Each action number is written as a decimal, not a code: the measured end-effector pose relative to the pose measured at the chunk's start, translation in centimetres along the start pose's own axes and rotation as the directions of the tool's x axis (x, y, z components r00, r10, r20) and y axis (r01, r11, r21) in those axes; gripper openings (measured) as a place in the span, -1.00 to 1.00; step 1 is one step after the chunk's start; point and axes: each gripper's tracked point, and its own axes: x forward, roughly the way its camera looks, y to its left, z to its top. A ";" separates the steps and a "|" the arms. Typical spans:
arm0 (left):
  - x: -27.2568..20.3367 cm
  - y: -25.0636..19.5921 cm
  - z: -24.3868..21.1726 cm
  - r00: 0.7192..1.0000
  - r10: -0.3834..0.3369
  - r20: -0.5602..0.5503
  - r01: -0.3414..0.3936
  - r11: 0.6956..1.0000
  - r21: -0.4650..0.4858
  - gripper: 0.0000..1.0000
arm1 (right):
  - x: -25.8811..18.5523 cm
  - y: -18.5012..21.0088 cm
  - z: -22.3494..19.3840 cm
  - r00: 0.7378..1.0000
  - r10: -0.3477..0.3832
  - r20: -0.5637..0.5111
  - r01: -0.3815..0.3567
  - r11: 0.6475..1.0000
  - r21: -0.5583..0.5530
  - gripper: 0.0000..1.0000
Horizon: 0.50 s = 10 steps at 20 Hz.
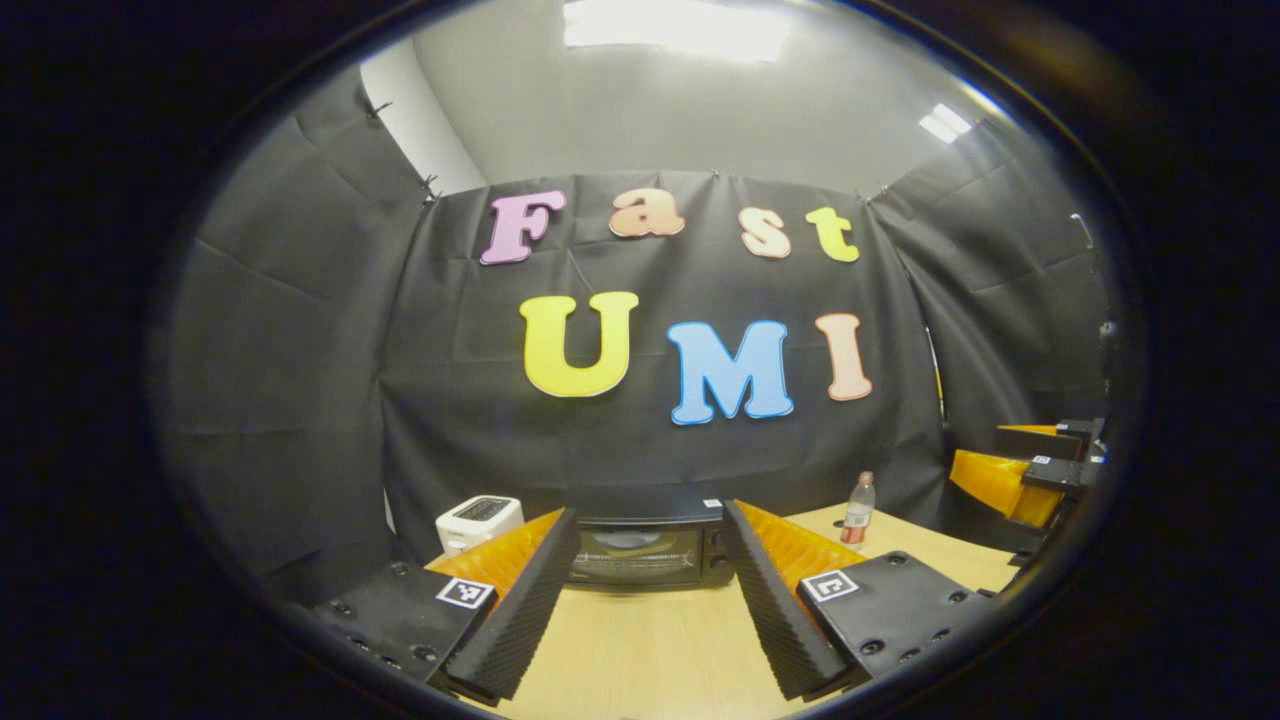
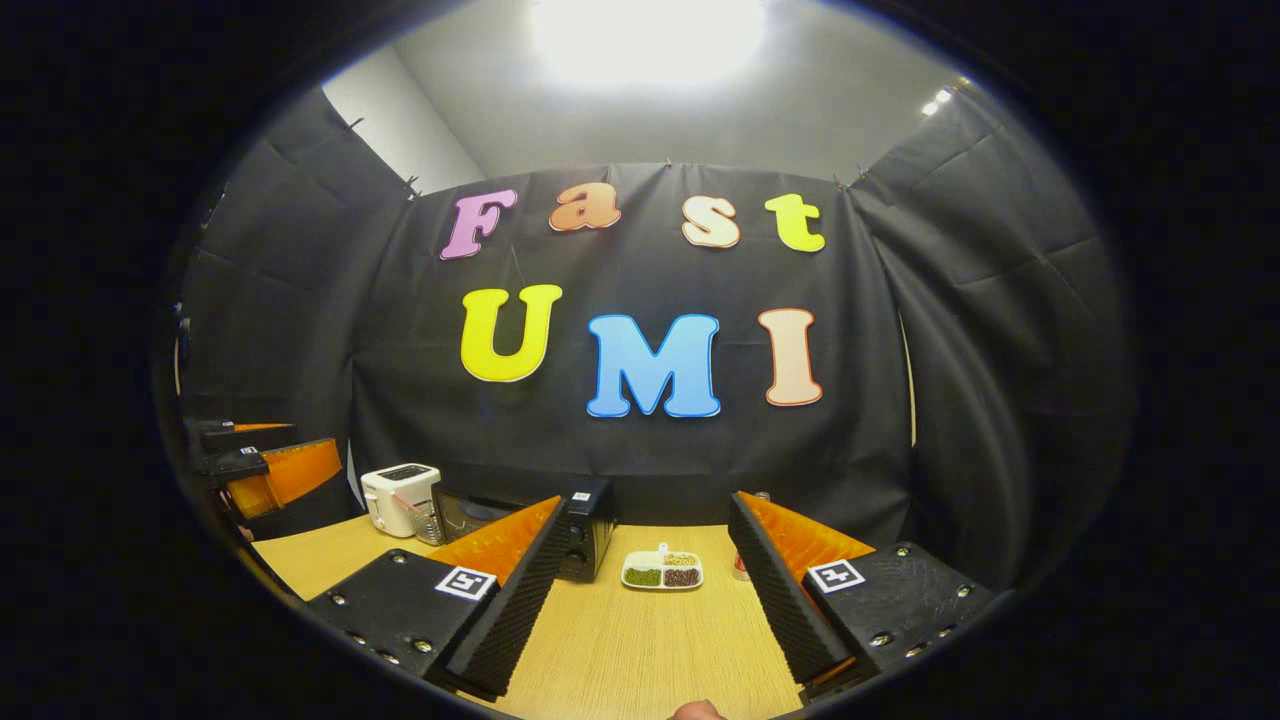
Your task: Open the electric oven with the left hand, put the food in, and close the electric oven.
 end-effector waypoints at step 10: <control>-0.8 1.1 0.2 1.000 0.015 -0.001 -0.015 1.000 0.011 1.00 | 0.0 1.0 0.2 1.000 0.001 -0.002 -0.001 1.000 -0.011 0.95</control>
